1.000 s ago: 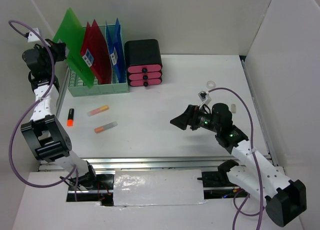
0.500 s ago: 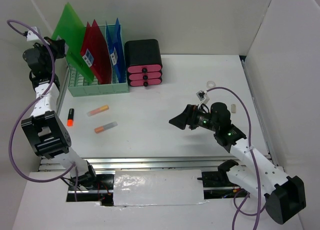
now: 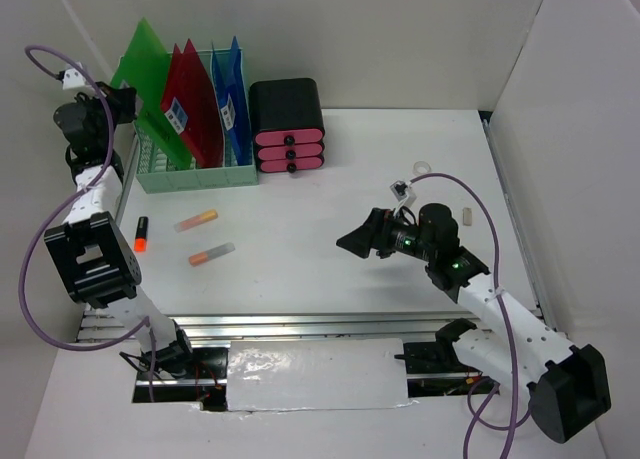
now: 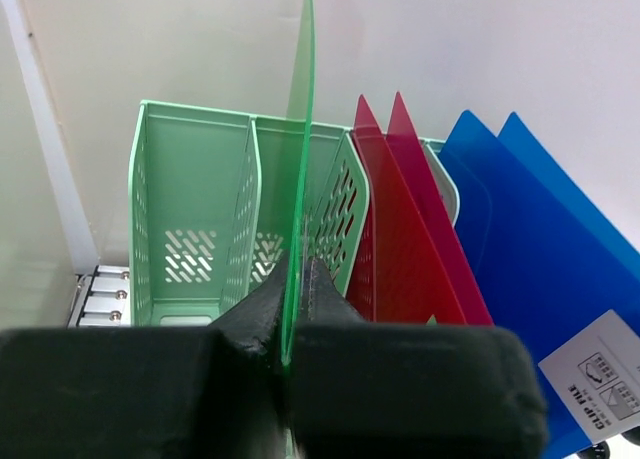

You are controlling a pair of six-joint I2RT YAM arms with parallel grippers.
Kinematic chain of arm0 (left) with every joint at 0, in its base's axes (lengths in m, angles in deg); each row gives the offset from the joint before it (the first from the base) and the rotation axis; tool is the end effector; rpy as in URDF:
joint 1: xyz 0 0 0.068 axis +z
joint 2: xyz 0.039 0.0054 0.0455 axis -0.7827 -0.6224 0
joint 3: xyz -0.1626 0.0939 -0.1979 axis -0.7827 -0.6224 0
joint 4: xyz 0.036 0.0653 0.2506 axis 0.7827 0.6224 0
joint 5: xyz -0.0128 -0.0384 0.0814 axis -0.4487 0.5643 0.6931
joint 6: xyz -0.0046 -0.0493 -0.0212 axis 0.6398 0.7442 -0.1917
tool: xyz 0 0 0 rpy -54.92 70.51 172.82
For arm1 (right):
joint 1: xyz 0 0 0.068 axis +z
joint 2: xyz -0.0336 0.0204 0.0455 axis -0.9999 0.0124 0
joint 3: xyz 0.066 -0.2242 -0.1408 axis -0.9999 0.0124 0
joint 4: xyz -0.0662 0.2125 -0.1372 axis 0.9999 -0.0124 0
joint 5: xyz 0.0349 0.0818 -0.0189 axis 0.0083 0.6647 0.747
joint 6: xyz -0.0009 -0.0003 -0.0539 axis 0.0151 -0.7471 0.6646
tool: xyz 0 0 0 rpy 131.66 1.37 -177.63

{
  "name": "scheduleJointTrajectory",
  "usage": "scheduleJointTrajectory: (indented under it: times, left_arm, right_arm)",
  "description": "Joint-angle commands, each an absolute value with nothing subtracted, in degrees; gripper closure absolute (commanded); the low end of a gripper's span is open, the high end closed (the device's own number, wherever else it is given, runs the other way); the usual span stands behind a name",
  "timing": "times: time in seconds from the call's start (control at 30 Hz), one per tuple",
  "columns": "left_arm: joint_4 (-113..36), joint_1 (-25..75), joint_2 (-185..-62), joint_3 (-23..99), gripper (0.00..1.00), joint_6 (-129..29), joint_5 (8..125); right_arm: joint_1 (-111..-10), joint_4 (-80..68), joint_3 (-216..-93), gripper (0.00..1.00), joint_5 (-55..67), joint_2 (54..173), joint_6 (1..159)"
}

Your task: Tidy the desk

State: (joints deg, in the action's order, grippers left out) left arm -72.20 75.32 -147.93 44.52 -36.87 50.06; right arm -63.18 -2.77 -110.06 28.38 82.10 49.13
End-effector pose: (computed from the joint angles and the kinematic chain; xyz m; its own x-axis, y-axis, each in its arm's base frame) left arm 0.3867 0.1545 0.3712 0.2148 -0.3155 -0.9243 0.0968 0.9486 -0.3013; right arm 0.1733 0.1047 0.2638 -0.6974 0.2507 -0.6714 -0.4837 0.5267 0.6990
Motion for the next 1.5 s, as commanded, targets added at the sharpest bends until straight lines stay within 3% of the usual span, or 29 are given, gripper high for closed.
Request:
scheduleJointTrajectory:
  times: [0.0, 0.03, 0.07, 0.23, 0.27, 0.43, 0.6, 0.77, 1.0, 1.13, 1.17, 1.23, 1.37, 1.47]
  left_arm:
    - [-81.5, 75.4, -147.9, 43.7, 0.92, -37.1, 50.1]
    - [-81.4, 75.3, -147.9, 43.4, 0.83, -36.6, 50.5]
    - [-81.5, 75.3, -147.9, 42.9, 0.68, -36.4, 51.2]
    - [-81.0, 75.4, -146.1, 41.4, 0.36, -35.6, 53.6]
    - [-80.8, 75.4, -146.1, 41.0, 0.20, -35.7, 53.9]
    - [-75.9, 75.4, -138.3, 40.8, 0.01, -35.3, 58.6]
    - [-64.9, 75.4, -130.9, 43.4, 0.00, -34.7, 72.2]
    - [-44.1, 75.3, -124.0, 50.2, 0.00, -30.5, 84.5]
    - [-22.0, 75.3, -112.8, 50.7, 0.00, -26.2, 75.1]
    - [-18.0, 74.6, -98.2, 34.8, 0.01, -19.6, 75.9]
    - [-12.6, 74.5, -97.7, 34.2, 0.01, -17.7, 76.1]
    - [-13.2, 74.3, -95.7, 28.3, 0.00, -17.9, 67.7]
    - [-13.9, 72.6, -92.2, 20.7, 0.00, -19.4, 61.8]
    - [-12.4, 72.7, -91.8, 17.3, 0.01, -21.0, 64.6]
  right_arm:
    - [-62.8, 1.0, -109.2, 0.00, 29.4, 82.4, 49.6]
    - [-62.8, 1.1, -109.2, 0.00, 29.5, 82.8, 49.5]
    - [-62.8, 1.1, -109.2, 0.00, 29.6, 82.8, 49.5]
    - [-62.7, 0.9, -109.6, 0.00, 29.6, 82.8, 49.6]
    - [-62.7, 0.9, -109.6, 0.00, 29.3, 82.8, 49.6]
    - [-62.2, 1.5, -109.3, 0.00, 27.2, 82.9, 48.9]
    - [-62.1, 2.5, -110.2, 0.00, 22.3, 86.6, 48.1]
    - [-62.0, 8.8, -115.4, 0.00, 17.3, 96.1, 44.0]
    - [-62.0, 29.5, -123.6, 0.00, 12.5, 115.3, 28.1]
    - [-62.0, 35.1, -134.5, 0.02, 10.3, 130.1, 20.9]
    - [-62.0, 36.4, -136.3, 0.02, 10.5, 132.5, 19.7]
    - [-61.9, 39.6, -140.3, 0.04, 10.5, 138.3, 17.2]
    - [-61.6, 39.3, -145.4, 0.05, 7.1, 143.5, 14.9]
    - [-61.4, 37.3, -150.2, 0.05, 7.8, 146.7, 15.4]
